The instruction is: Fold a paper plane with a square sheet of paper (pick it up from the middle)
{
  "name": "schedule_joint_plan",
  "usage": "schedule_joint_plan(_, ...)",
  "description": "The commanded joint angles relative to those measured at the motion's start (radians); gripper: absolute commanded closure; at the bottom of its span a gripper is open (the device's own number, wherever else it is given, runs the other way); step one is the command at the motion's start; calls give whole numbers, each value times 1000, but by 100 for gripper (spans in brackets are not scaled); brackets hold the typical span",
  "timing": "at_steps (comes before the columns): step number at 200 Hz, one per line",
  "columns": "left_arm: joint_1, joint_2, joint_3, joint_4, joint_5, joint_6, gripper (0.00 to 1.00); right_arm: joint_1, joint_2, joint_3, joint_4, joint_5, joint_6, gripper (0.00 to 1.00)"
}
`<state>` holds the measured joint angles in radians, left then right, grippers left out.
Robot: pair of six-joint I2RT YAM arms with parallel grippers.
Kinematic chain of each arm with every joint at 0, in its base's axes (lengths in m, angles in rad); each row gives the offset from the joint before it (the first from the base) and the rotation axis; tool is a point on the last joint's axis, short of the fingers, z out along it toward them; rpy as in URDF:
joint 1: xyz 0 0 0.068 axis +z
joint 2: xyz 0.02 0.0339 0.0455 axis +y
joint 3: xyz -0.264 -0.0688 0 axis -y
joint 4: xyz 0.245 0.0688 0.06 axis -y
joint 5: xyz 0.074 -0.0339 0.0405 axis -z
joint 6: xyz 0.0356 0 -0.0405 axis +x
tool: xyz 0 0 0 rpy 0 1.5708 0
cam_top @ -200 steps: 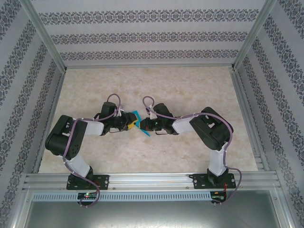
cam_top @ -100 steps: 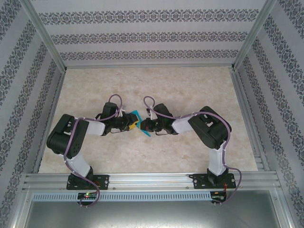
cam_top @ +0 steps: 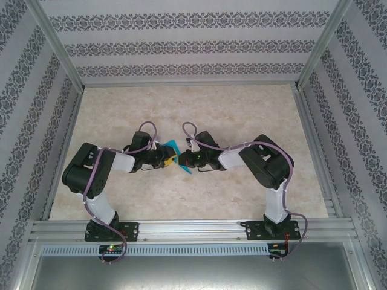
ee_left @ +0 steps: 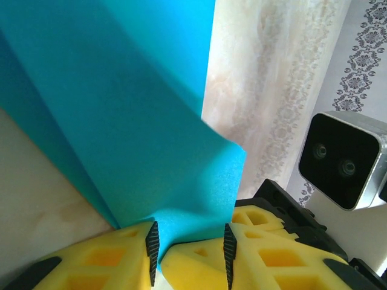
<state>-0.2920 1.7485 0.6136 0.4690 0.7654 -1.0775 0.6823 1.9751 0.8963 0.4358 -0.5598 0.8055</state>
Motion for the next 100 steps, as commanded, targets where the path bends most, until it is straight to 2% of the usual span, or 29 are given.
schedule_joint_plan(1,-19,16,20,35,-11,25,63,-10,40,13,-44,-3,-11,100)
schedule_joint_plan(32,-21,8,33,32,-14,37,64,-9,44,18,-54,-2,-12,100)
schedule_joint_plan(100,-27,37,50,-87,-63,68,67,-10,48,20,-79,0,-15,100)
